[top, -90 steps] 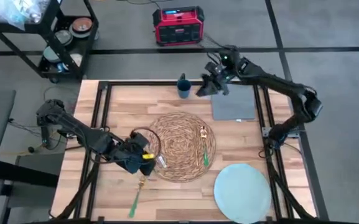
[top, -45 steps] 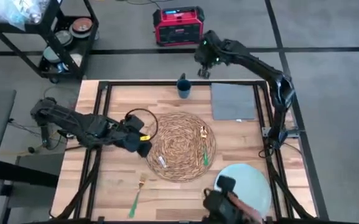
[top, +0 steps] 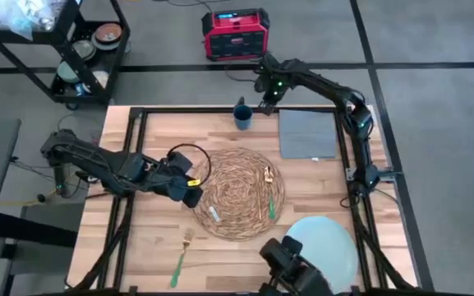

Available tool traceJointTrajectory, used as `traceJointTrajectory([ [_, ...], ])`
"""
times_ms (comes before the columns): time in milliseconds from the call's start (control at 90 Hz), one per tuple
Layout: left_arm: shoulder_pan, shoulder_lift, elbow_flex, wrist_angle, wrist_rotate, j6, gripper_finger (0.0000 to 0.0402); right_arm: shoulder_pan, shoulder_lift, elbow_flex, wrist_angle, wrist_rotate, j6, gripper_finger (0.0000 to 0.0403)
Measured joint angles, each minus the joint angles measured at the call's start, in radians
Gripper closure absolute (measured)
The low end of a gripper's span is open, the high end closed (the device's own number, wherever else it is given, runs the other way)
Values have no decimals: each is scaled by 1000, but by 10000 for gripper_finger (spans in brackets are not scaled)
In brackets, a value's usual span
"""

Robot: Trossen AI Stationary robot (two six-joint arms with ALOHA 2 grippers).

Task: Set table place
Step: Adjust the blue cup

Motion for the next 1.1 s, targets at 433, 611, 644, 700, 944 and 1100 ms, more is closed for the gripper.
traceJointTrajectory([
  [433,-22,-10,0,-61,3,1,401,50,28,1,82,-75,79,403],
  [611,-42,-28,-1,-98,4,-5,401,54,35,1,111,-76,85,403],
  [644,-43,-30,0,-98,3,-5,401,55,38,2,110,-81,89,403],
  [700,-47,-29,0,-104,4,-13,401,54,44,1,90,-89,94,403],
  [944,-69,-28,-1,-137,5,-24,401,69,72,0,126,-105,109,403],
  [1100,-87,-36,0,-161,5,-45,401,83,80,-2,144,-127,117,403],
])
